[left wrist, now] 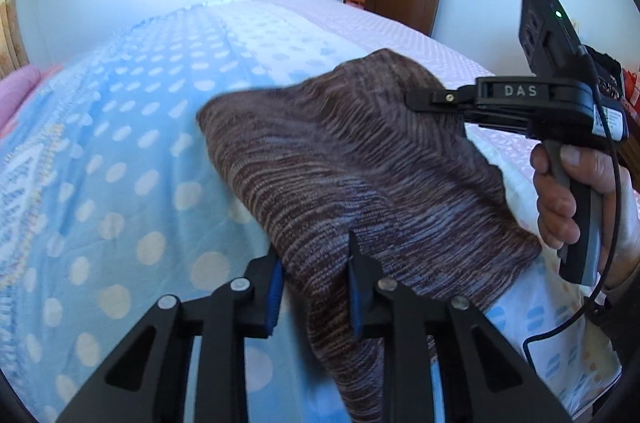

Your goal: Fold small clothes

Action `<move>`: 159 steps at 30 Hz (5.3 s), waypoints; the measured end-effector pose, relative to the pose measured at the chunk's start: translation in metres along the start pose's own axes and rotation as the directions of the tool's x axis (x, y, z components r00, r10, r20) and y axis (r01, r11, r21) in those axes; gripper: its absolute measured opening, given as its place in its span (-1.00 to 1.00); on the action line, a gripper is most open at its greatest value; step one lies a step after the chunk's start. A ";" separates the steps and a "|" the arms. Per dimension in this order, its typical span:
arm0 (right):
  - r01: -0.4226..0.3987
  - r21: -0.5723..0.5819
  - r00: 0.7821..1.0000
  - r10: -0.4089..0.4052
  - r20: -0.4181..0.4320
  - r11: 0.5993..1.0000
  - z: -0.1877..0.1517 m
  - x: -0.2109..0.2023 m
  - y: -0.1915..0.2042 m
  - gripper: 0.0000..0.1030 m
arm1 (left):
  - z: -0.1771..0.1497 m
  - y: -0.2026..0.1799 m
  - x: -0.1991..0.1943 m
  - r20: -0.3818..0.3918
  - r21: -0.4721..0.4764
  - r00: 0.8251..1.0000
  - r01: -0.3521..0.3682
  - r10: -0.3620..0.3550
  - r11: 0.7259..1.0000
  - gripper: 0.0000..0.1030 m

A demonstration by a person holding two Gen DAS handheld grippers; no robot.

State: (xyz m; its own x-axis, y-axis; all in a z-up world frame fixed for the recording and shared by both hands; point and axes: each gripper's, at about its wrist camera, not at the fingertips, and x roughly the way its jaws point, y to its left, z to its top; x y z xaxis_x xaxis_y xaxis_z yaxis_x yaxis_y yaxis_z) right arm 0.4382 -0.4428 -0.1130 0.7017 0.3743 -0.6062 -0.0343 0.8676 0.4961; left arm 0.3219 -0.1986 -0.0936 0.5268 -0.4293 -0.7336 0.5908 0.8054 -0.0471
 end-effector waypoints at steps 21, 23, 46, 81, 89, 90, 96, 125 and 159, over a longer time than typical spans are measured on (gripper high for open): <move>-0.218 -0.111 0.974 0.208 -0.093 0.970 -0.030 0.046 0.149 -0.73 | -0.064 0.079 -0.117 0.061 -0.093 0.978 -0.195 0.201 0.976 -0.48; -0.240 -0.123 0.967 0.227 -0.112 0.963 -0.035 0.056 0.167 -0.73 | -0.071 0.091 -0.125 0.063 -0.117 0.973 -0.214 0.222 0.970 -0.48; -0.409 -0.234 0.882 0.317 -0.348 0.882 -0.097 0.163 0.335 -0.73 | -0.170 0.186 -0.194 0.018 -0.327 0.931 -0.338 0.363 0.883 -0.48; -0.147 -0.471 0.989 0.135 -0.060 0.870 -0.180 0.028 0.366 0.18 | -0.202 0.168 -0.278 0.135 -0.401 0.789 -0.509 0.599 0.762 0.86; -0.140 -0.490 0.988 0.157 -0.005 0.861 -0.192 -0.014 0.370 0.19 | -0.198 0.163 -0.289 0.175 -0.418 0.773 -0.503 0.610 0.756 0.89; -0.140 -0.489 0.987 0.159 -0.004 0.861 -0.192 -0.015 0.370 0.19 | -0.199 0.164 -0.289 0.175 -0.420 0.773 -0.502 0.610 0.756 0.89; -0.147 -0.492 0.986 0.168 -0.002 0.858 -0.196 -0.020 0.376 0.19 | -0.200 0.166 -0.288 0.169 -0.427 0.776 -0.498 0.608 0.755 0.89; -0.164 -0.506 0.984 0.175 -0.026 0.847 -0.206 -0.019 0.381 0.20 | -0.204 0.170 -0.284 0.156 -0.432 0.781 -0.496 0.604 0.753 0.89; -0.186 -0.541 0.977 0.213 -0.013 0.820 -0.215 -0.029 0.396 0.20 | -0.206 0.170 -0.288 0.149 -0.477 0.796 -0.462 0.587 0.747 1.00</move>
State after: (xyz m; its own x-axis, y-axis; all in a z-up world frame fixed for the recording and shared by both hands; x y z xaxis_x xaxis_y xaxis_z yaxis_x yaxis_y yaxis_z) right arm 0.2512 -0.0401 -0.0326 0.6690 0.5546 -0.4948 -0.5437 0.8191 0.1829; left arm 0.1449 0.1462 -0.0295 0.8570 0.0702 -0.5105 -0.0935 0.9954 -0.0200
